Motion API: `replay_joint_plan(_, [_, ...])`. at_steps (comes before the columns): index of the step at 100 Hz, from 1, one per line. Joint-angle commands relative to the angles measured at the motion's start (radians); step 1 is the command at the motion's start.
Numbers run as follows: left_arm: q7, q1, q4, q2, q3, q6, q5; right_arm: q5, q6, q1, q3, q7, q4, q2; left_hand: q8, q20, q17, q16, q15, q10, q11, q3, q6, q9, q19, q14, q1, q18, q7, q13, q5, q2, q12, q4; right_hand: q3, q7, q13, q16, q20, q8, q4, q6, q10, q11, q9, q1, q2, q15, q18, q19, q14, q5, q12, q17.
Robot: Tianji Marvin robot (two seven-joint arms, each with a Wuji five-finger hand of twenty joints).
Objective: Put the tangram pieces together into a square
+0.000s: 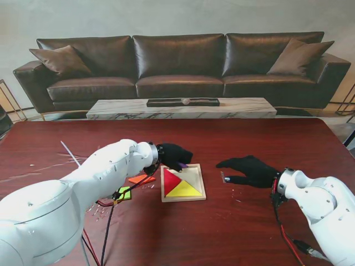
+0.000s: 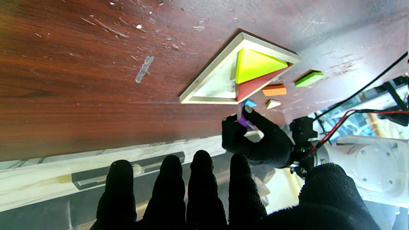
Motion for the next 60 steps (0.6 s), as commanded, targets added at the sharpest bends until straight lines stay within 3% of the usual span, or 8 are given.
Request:
replay_joint_plan(1, [-0.004, 0.000, 0.016, -0.018, 0.011, -0.014, 0.001, -0.004, 0.003, -0.005, -0.005, 0.000, -0.007, 0.001, -0.035, 0.025, 0.009, 0.016, 0.005, 0.025, -0.031, -0.017, -0.031, 0.008, -0.005, 0.001, 0.063, -0.025, 0.025, 0.000, -0.014, 0.027, -0.021, 0.035, 0.000, 0.011, 0.006, 0.001, -0.012, -0.012, 0.025, -0.017, -0.002, 0.013, 0.010, 0.009, 0.000, -0.003, -0.003, 0.010, -0.012, -0.015, 0.011, 0.001])
replay_joint_plan(15, [0.000, -0.001, 0.051, -0.038, 0.037, -0.040, 0.005, -0.004, 0.004, -0.005, -0.007, 0.001, -0.009, 0.001, -0.073, 0.025, 0.006, 0.016, 0.008, 0.040, -0.066, -0.020, -0.045, 0.003, -0.008, -0.004, 0.063, -0.023, 0.019, -0.004, -0.008, 0.035, -0.063, 0.038, 0.000, 0.011, 0.007, 0.001, -0.012, -0.012, 0.025, -0.017, -0.001, 0.013, 0.010, 0.009, 0.000, -0.003, -0.003, 0.010, -0.011, -0.015, 0.011, 0.001])
replay_joint_plan(35, [0.004, 0.003, 0.052, -0.041, 0.055, -0.050, 0.015, -0.005, 0.008, -0.007, -0.003, 0.003, -0.010, 0.001, -0.155, 0.027, -0.001, 0.011, 0.011, 0.064, -0.076, -0.004, -0.048, -0.043, -0.018, -0.017, 0.048, -0.024, 0.006, -0.018, -0.011, 0.038, -0.155, 0.032, 0.000, 0.011, 0.007, 0.001, -0.011, -0.012, 0.025, -0.018, 0.000, 0.013, 0.009, 0.010, -0.001, -0.002, -0.002, 0.010, -0.011, -0.015, 0.012, 0.002])
replay_joint_plan(50, [0.011, 0.005, 0.052, -0.044, 0.063, -0.054, 0.022, -0.006, 0.009, -0.009, 0.000, 0.003, -0.010, 0.001, -0.260, 0.030, -0.012, -0.011, -0.005, 0.083, -0.048, -0.050, -0.052, -0.131, -0.032, -0.032, 0.061, -0.030, -0.029, -0.050, -0.005, 0.043, -0.277, 0.041, 0.000, 0.011, 0.007, 0.002, -0.011, -0.012, 0.025, -0.018, 0.000, 0.013, 0.009, 0.010, -0.002, -0.002, -0.002, 0.010, -0.012, -0.015, 0.012, 0.001])
replay_joint_plan(60, [0.010, 0.006, 0.052, -0.045, 0.066, -0.055, 0.023, -0.006, 0.010, -0.010, 0.000, 0.003, -0.010, 0.001, -0.370, 0.035, -0.024, -0.066, -0.050, 0.096, -0.023, -0.077, -0.031, -0.220, -0.047, -0.033, 0.067, -0.038, -0.084, -0.089, 0.004, 0.054, -0.446, 0.047, 0.000, 0.011, 0.008, 0.002, -0.011, -0.012, 0.025, -0.018, 0.000, 0.013, 0.009, 0.009, -0.002, -0.002, -0.002, 0.009, -0.013, -0.014, 0.012, 0.002])
